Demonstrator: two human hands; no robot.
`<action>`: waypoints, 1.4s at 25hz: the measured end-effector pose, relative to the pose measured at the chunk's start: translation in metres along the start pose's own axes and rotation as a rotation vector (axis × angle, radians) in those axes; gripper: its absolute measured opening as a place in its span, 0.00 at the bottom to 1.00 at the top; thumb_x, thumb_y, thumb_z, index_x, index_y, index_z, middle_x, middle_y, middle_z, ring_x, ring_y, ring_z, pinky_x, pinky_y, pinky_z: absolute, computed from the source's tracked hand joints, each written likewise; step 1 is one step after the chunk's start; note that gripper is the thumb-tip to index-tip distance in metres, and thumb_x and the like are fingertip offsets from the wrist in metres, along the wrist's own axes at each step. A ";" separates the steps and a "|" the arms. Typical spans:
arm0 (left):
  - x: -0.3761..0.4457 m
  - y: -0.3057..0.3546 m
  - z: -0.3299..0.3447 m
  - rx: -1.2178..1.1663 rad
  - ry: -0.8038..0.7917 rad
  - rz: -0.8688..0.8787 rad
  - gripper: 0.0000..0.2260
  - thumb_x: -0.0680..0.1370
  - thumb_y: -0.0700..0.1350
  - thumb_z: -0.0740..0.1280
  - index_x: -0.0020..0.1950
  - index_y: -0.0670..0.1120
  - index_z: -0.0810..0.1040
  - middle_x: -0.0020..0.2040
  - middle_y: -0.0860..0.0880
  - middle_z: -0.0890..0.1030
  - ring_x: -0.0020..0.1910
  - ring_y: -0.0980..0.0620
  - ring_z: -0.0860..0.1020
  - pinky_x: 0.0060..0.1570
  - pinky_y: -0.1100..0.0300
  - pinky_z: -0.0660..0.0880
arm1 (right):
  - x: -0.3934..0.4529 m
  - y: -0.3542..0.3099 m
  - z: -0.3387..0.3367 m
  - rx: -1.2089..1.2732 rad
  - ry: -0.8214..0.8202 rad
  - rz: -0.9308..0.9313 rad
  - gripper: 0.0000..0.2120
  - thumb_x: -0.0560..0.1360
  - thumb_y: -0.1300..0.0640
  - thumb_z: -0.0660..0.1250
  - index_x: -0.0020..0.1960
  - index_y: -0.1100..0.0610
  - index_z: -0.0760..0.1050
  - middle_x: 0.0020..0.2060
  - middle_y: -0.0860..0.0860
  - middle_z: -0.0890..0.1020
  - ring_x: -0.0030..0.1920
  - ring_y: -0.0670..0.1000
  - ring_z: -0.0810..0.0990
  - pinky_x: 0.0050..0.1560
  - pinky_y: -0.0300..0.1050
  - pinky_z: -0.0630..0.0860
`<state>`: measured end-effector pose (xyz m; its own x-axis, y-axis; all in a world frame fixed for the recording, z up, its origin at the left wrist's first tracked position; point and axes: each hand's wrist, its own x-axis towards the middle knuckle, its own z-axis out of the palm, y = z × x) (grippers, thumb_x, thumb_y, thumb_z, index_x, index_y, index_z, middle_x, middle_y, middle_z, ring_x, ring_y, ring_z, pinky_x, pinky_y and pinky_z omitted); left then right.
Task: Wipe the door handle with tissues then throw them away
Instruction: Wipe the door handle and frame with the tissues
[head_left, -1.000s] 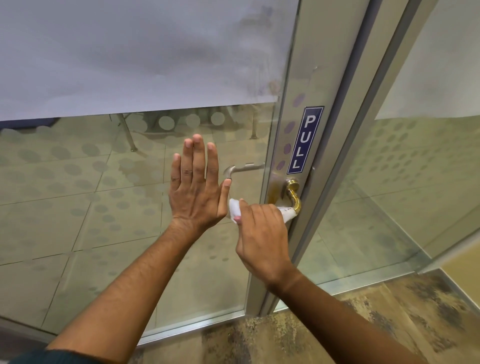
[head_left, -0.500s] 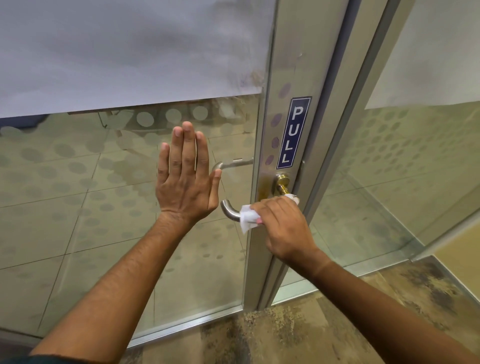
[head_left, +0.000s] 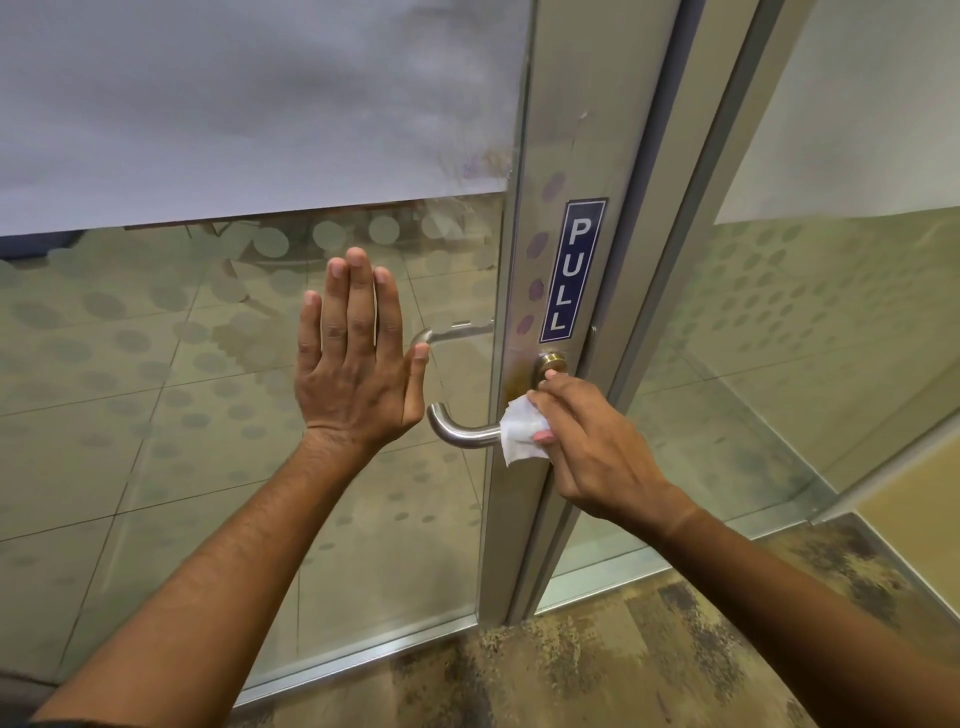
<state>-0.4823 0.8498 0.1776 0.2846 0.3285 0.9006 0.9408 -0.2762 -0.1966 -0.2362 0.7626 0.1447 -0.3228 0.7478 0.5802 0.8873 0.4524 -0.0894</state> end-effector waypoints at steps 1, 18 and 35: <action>0.000 0.000 0.000 0.003 0.001 0.003 0.35 0.82 0.55 0.52 0.80 0.41 0.37 0.81 0.41 0.38 0.79 0.48 0.35 0.78 0.51 0.36 | 0.000 0.000 -0.002 0.002 0.017 0.014 0.20 0.79 0.54 0.57 0.64 0.66 0.75 0.61 0.63 0.77 0.60 0.61 0.76 0.58 0.56 0.77; 0.003 0.004 -0.001 0.023 0.007 -0.037 0.31 0.82 0.54 0.53 0.77 0.35 0.54 0.75 0.35 0.53 0.79 0.49 0.34 0.78 0.52 0.36 | -0.010 0.000 0.005 0.109 0.017 0.121 0.25 0.75 0.62 0.62 0.71 0.67 0.68 0.64 0.62 0.74 0.61 0.59 0.75 0.54 0.52 0.79; 0.003 0.005 0.000 0.039 0.007 -0.039 0.32 0.82 0.54 0.52 0.78 0.34 0.50 0.76 0.35 0.52 0.79 0.48 0.35 0.78 0.51 0.36 | 0.038 -0.056 0.010 0.973 0.566 1.287 0.10 0.79 0.57 0.68 0.57 0.58 0.83 0.41 0.45 0.86 0.41 0.46 0.85 0.42 0.36 0.81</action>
<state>-0.4769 0.8492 0.1796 0.2465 0.3317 0.9106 0.9576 -0.2277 -0.1763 -0.3014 0.7706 0.1638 0.7247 0.6842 -0.0813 -0.1192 0.0083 -0.9928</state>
